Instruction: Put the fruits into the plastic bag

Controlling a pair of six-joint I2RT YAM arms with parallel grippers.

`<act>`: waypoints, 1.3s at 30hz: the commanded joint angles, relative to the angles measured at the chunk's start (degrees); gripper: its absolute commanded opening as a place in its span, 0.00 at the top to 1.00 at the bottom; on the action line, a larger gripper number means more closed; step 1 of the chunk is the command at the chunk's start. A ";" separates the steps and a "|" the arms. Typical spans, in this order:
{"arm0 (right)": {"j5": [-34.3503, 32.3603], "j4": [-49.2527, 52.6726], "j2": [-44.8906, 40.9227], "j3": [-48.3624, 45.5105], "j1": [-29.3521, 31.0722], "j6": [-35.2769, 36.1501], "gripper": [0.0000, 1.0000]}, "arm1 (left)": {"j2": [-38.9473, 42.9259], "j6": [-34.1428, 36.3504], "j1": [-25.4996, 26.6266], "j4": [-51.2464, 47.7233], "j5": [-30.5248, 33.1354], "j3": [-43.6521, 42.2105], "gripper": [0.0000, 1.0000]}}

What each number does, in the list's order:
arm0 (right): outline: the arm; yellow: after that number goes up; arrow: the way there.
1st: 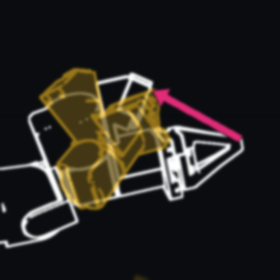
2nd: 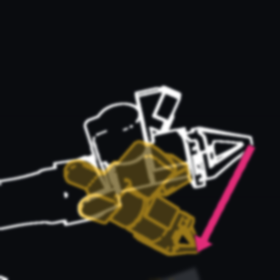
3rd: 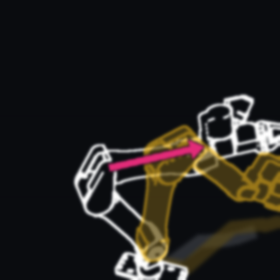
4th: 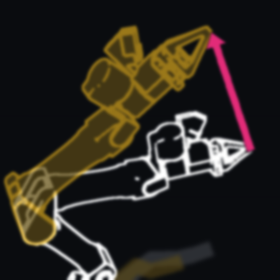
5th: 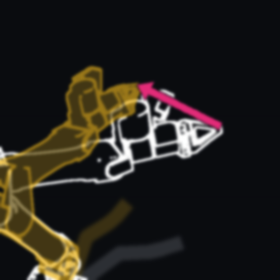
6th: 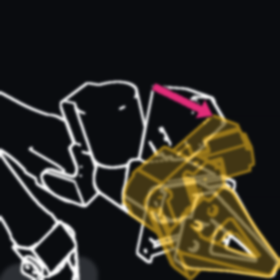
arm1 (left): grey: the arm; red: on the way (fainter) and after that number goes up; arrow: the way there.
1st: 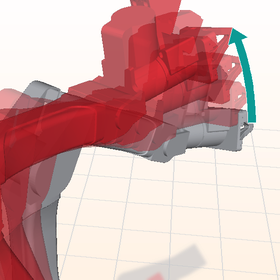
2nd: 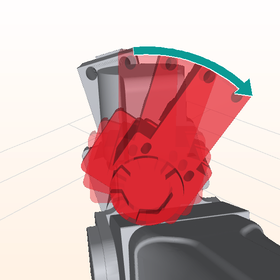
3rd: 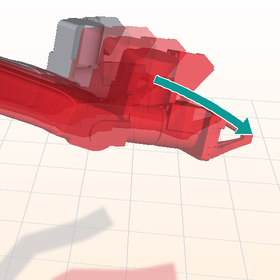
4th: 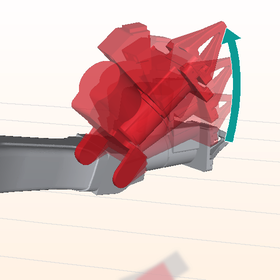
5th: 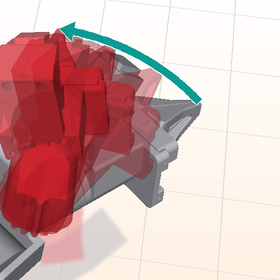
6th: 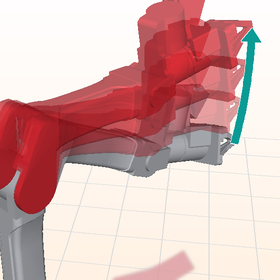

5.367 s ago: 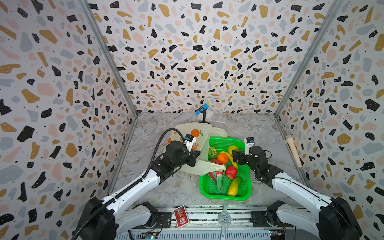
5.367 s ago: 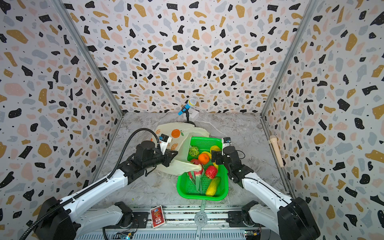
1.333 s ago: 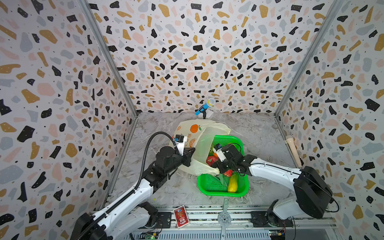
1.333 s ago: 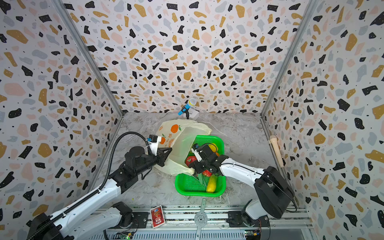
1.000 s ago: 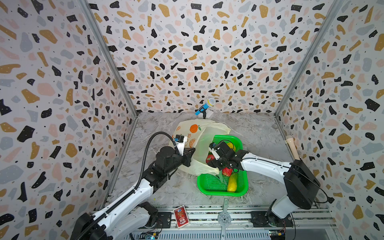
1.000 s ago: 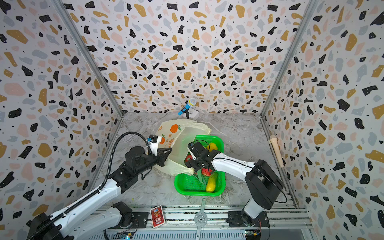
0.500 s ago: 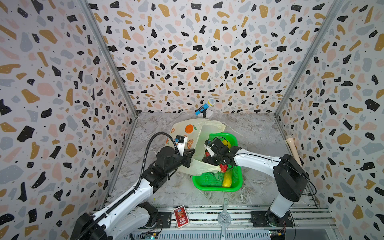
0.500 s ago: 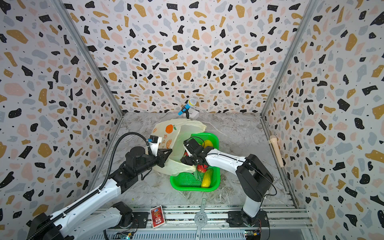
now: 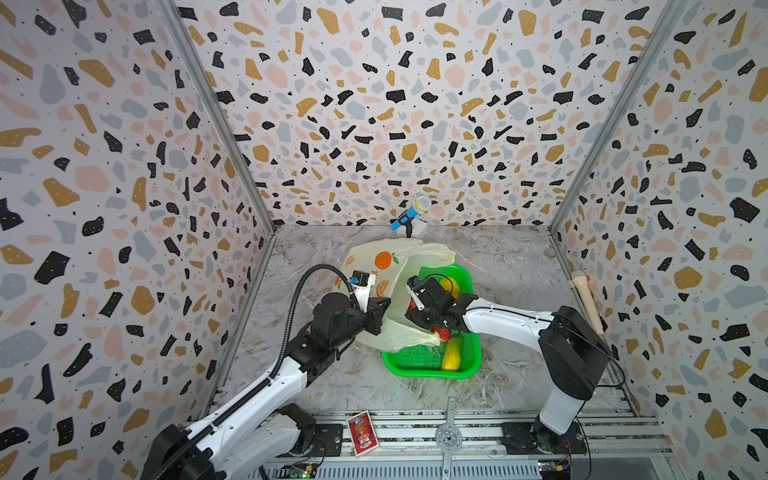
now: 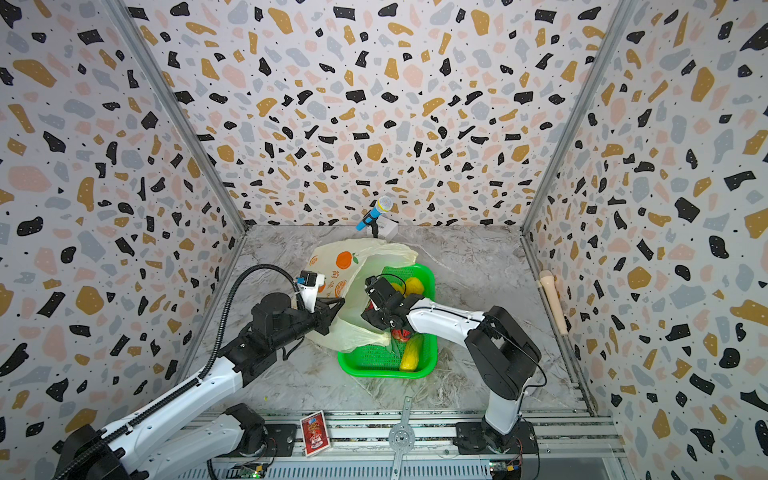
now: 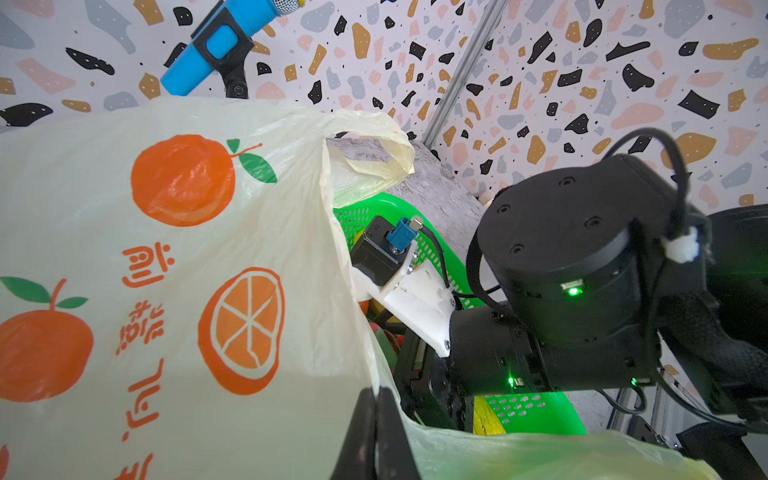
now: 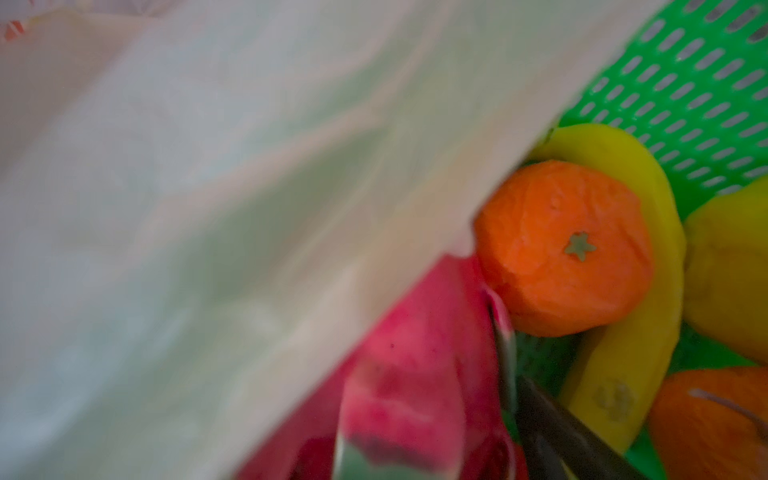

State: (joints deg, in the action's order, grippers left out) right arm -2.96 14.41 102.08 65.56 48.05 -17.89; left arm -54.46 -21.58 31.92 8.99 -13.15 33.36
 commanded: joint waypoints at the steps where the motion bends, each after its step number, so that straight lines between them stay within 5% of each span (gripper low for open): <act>1: 1.29 9.77 7.81 -5.00 -0.07 1.18 0.01 | -0.05 1.13 -0.28 1.38 -1.00 1.12 1.00; 6: 0.77 9.30 8.00 -5.80 -0.08 1.21 0.08 | -0.08 1.04 -0.28 1.54 -1.00 1.07 1.00; 12: 3.70 2.04 0.76 -10.16 -0.24 2.50 0.63 | -0.06 1.10 -0.28 1.87 -0.96 1.03 1.00; 14: 3.87 1.40 -0.84 -10.13 -0.24 2.75 0.94 | -0.07 1.20 -0.23 1.83 -1.00 1.00 1.00; 15: 3.80 1.21 -1.53 -10.01 -0.24 2.93 1.00 | -0.04 1.19 -0.28 1.79 -1.08 1.00 1.00; 35: 7.22 -1.28 -15.99 -11.47 -4.58 4.34 1.00 | 0.33 1.65 -0.28 1.33 -1.00 1.72 1.00; 37: 8.16 -1.03 -17.31 -11.51 -5.52 4.43 0.92 | 0.38 1.63 -0.22 1.38 -1.07 1.65 1.00; 39: 8.80 -0.64 -18.37 -11.45 -6.32 4.11 0.65 | 0.54 1.50 -0.26 1.62 -1.07 1.33 1.00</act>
State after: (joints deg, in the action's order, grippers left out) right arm 4.80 12.08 87.07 54.26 42.89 -13.91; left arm -54.46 -20.58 31.92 8.99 -13.26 33.39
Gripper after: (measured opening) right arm 0.211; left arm 0.047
